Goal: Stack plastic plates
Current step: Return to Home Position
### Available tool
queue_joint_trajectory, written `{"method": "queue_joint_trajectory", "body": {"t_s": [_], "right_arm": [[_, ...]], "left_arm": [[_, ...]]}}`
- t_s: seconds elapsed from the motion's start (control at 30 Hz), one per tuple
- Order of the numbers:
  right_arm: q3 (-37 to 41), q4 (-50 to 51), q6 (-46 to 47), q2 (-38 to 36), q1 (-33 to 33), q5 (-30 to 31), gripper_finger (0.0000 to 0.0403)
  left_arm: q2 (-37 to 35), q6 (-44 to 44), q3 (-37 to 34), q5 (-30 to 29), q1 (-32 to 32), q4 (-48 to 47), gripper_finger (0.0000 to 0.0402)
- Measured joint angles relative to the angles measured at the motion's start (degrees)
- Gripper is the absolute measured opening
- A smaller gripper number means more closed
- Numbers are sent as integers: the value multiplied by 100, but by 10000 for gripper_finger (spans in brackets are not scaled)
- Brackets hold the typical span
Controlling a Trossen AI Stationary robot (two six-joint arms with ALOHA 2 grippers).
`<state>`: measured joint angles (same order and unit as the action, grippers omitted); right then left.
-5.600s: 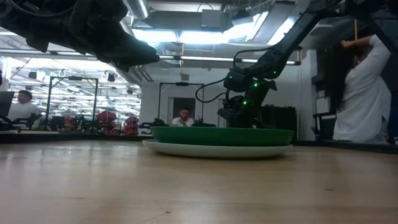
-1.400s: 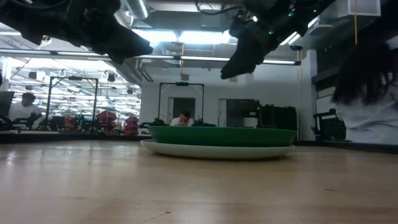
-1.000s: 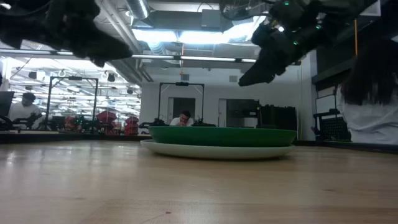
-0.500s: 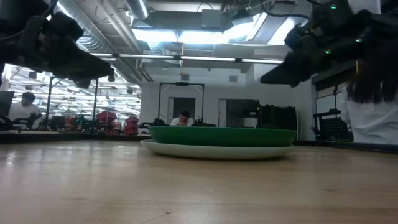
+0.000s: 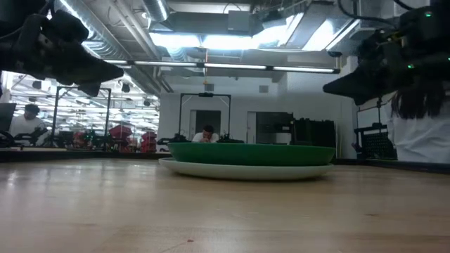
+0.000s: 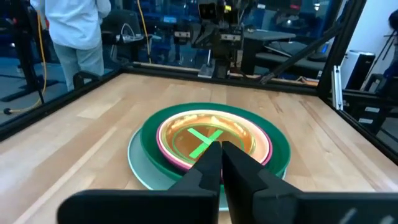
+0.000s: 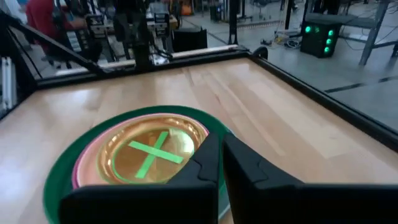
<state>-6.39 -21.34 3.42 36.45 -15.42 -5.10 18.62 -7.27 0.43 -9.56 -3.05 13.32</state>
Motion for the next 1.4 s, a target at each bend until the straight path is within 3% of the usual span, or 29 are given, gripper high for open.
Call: {"method": "queue_joint_trajectory", "body": {"t_s": [0.27,0.67,0.87,1.4], "right_arm": [[465,152,94,-1274,2,-67,2],[509,1200,127,-2864,2,-247,2],[511,1630,256,-3493,2,-313,2],[598,1850,83,-3626,2,-285,3]], "left_arm": [[-644,31,0,-28,0,-248,6],[-1854,21,4,36,-3,-1133,7],[-1852,-9,47,167,-13,-1176,8],[-1751,26,48,175,-13,-1268,8]]}}
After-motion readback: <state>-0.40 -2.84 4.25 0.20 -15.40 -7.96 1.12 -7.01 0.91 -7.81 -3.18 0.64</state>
